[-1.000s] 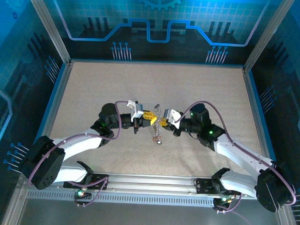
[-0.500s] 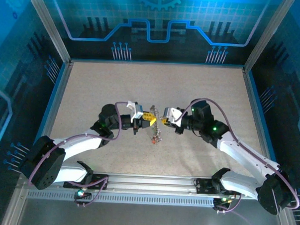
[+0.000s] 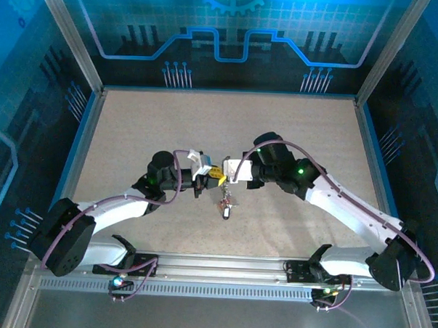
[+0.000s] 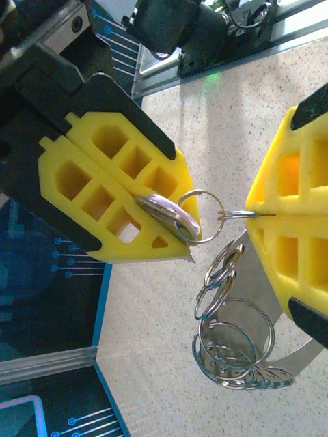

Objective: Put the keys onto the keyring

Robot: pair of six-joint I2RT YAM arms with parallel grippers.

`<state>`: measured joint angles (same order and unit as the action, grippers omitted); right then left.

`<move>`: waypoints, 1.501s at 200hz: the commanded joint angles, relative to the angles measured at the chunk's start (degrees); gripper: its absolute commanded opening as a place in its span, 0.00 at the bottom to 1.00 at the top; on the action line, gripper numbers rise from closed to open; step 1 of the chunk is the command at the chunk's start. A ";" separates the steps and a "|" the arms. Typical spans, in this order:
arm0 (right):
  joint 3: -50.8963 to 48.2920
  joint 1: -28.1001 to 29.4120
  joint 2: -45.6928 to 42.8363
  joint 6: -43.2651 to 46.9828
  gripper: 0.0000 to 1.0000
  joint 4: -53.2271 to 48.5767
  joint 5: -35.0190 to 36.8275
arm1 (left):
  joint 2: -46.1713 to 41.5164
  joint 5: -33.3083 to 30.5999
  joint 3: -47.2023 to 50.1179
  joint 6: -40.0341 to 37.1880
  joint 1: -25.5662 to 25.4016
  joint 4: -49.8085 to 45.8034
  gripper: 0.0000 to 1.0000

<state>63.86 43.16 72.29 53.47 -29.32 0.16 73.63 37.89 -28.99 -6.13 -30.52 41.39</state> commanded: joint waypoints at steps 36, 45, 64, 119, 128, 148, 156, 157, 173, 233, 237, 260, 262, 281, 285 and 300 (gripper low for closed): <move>4.40 3.46 2.00 15.45 0.00 1.90 17.34 | 0.04 -4.52 0.70 1.10 0.30 4.02 0.16; 4.98 3.82 2.24 17.55 0.00 2.69 19.84 | 0.05 -5.37 1.38 1.86 0.30 5.86 0.21; 6.56 4.25 2.50 21.15 0.00 3.48 22.65 | 0.54 -7.13 2.05 1.74 0.40 7.47 0.24; 9.95 3.80 3.65 28.26 0.00 4.39 27.24 | -0.38 -16.86 4.93 3.34 0.76 10.83 0.48; 10.72 3.34 3.85 28.27 0.00 4.03 26.91 | -0.80 -18.86 5.97 3.60 0.83 11.97 0.54; 11.84 2.18 4.27 27.67 0.00 3.47 25.60 | -1.18 -23.95 9.04 4.06 1.03 15.21 0.63; 12.38 1.83 4.41 27.12 0.00 3.06 25.27 | -0.91 -26.87 10.05 4.64 1.11 16.60 0.67; 12.45 1.79 4.43 27.03 0.00 2.96 25.25 | -0.88 -27.28 10.16 4.77 1.14 16.70 0.68; 13.55 1.34 4.89 25.71 0.00 2.13 24.50 | -0.74 -35.89 11.67 6.99 1.22 18.03 0.86; 16.68 0.57 5.89 23.42 0.00 -0.54 22.60 | -4.98 -51.22 5.19 10.50 2.20 -8.84 0.99; 16.80 0.53 5.94 23.16 0.00 -0.68 22.27 | -5.23 -51.48 4.16 10.70 2.14 -11.57 0.99; 16.99 0.23 6.33 21.60 0.00 -1.11 21.20 | -5.34 -58.11 1.97 11.83 2.14 -18.58 0.99; 17.00 0.25 6.41 21.41 0.00 -1.20 21.13 | -5.38 -59.31 1.80 12.15 2.22 -19.20 0.99; 18.04 0.25 7.71 19.18 0.00 -3.40 19.86 | -6.41 -69.92 -1.05 18.53 2.85 -29.01 0.99; 18.49 0.22 8.17 18.45 0.00 -4.01 19.79 | -6.74 -70.77 -1.70 19.47 3.26 -31.08 0.99; 21.12 0.18 10.58 14.94 0.00 -7.17 20.29 | -7.97 -71.82 -2.23 21.04 4.12 -34.81 0.99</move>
<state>80.29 43.83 80.25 74.72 -32.69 21.58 68.18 -24.12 -28.73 8.80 -27.88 19.70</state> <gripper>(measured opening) 0.054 0.989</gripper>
